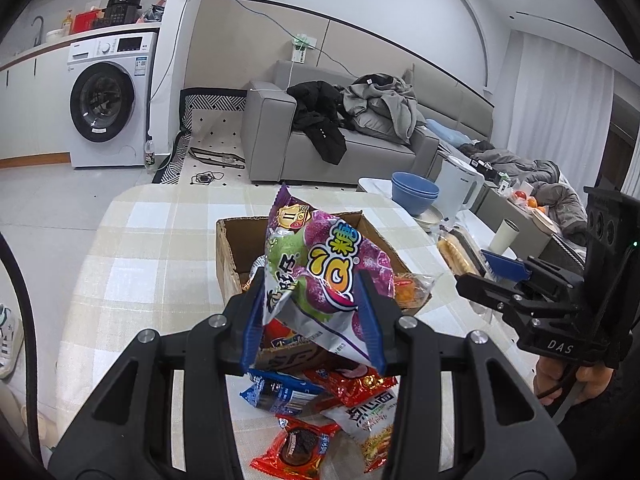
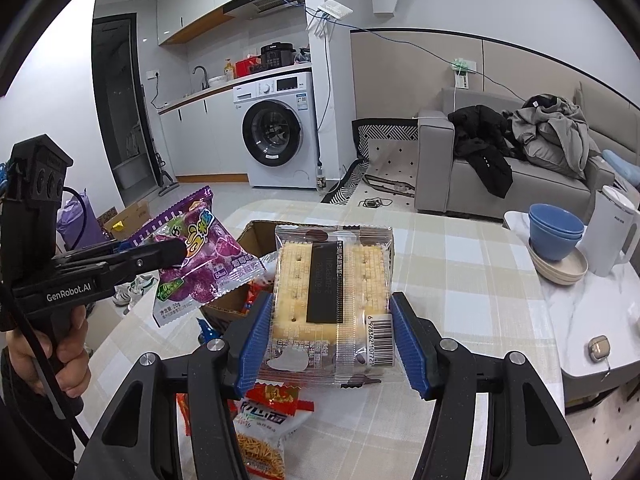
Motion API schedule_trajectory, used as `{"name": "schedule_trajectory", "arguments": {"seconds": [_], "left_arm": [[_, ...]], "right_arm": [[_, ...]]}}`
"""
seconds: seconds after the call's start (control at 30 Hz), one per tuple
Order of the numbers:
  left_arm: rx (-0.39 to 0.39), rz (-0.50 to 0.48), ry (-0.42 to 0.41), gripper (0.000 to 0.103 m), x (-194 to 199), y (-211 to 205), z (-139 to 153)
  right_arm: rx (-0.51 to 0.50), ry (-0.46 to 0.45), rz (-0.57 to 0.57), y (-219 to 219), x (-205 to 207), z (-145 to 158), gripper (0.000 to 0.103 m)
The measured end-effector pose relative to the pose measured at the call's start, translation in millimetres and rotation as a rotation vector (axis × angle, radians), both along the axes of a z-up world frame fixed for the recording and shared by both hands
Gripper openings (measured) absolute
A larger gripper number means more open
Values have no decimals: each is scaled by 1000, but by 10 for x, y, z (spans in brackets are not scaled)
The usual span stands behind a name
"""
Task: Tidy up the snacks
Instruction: 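Lift both held packs and carry them over the cardboard box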
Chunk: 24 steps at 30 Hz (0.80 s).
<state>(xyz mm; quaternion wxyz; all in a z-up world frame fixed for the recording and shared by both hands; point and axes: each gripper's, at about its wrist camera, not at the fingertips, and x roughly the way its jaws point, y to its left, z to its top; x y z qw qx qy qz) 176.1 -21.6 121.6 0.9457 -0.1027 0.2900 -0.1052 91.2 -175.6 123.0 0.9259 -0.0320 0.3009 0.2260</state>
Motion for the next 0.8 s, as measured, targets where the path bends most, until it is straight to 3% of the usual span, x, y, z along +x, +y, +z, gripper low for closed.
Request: {"name": "schedule_trajectory", "arguments": {"seconds": [0.8], "left_arm": [[45,2,35,39,690,-15,-228]], "right_arm": [[-30,49,23,225,608,-78,59]]}}
